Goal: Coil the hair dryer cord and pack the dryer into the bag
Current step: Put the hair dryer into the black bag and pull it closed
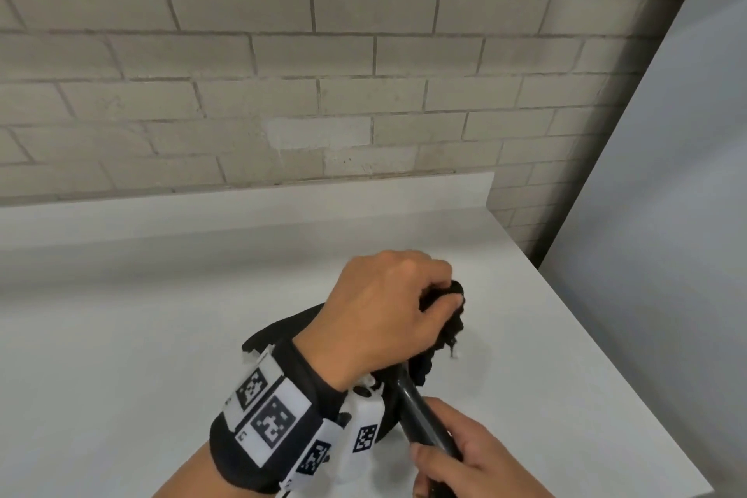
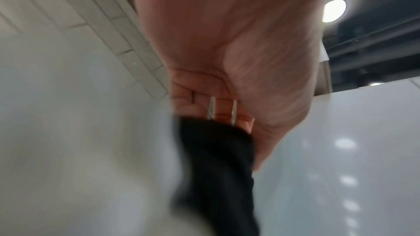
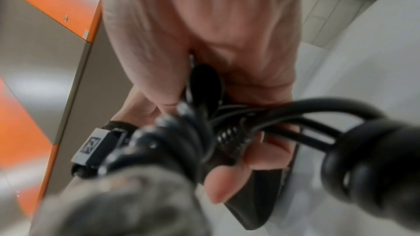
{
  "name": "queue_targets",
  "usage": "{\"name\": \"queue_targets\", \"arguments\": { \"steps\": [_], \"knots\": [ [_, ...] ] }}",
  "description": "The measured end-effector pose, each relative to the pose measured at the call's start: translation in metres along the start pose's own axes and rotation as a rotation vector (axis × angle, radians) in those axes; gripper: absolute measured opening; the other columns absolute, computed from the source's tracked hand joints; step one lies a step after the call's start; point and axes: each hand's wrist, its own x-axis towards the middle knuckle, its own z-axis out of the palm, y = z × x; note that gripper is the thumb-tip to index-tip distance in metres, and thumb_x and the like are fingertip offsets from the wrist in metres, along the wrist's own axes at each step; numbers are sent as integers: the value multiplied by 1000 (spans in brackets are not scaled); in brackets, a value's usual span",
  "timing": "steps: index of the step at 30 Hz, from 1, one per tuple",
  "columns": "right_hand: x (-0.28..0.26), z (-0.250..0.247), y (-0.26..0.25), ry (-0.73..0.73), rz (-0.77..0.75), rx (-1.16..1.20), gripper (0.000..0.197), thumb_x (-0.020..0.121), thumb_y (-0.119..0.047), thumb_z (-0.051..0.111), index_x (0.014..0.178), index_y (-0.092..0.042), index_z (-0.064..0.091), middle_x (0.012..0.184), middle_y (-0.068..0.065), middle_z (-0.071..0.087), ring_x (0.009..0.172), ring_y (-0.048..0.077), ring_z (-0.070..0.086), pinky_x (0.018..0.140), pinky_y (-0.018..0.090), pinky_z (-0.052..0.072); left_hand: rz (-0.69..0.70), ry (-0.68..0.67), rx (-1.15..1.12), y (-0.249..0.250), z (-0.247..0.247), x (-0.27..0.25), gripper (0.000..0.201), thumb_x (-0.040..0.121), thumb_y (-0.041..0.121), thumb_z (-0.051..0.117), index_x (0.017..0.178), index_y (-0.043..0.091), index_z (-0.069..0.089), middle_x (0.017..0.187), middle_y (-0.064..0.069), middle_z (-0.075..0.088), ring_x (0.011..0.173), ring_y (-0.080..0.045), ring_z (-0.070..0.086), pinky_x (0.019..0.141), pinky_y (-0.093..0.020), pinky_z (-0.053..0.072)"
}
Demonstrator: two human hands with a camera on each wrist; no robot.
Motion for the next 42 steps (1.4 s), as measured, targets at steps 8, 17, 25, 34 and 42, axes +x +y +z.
{"name": "queue_targets", "arguments": {
  "steps": [8, 17, 25, 34, 42],
  "knots": [
    [11, -4, -3, 30, 175, 313, 30, 94, -17, 52, 75, -7, 73, 67, 14, 70, 57, 26, 66, 55, 34, 53, 182, -163, -122, 13, 21, -48, 21, 94, 46, 54, 88, 30, 67, 79, 11, 61, 71, -6, 57, 59, -28, 50],
    [26, -5, 0, 89, 155, 893, 38, 73, -6, 52, 106, 9, 64, 86, 24, 61, 66, 29, 56, 58, 38, 53, -70, -219, -245, -18, 43, -97, 23, 91, 33, 58, 104, 44, 44, 107, 27, 47, 102, 1, 45, 87, -17, 38],
    [29, 1, 12, -34, 11, 992, 54, 66, -5, 72, 113, 17, 58, 99, 30, 58, 76, 37, 60, 74, 46, 52, -527, -142, -488, -33, 88, -123, 59, 75, 44, 70, 112, 42, 23, 125, 18, 37, 113, -4, 47, 97, -24, 48],
    [35, 20, 13, 330, -107, 1053, 58, 63, -10, 83, 110, 16, 61, 107, 33, 67, 86, 36, 70, 82, 44, 58, -336, 50, -344, -45, 79, -126, 43, 91, -2, 52, 87, 39, 39, 112, 14, 49, 89, -6, 54, 68, -14, 43],
    [43, 26, 19, 630, -90, 925, 30, 85, -2, 67, 112, 6, 59, 105, 29, 70, 87, 36, 71, 75, 39, 56, -297, -25, -384, -38, 73, -139, 51, 91, 19, 39, 117, 59, 56, 118, 31, 51, 112, 7, 53, 91, -7, 41]
  ]
}}
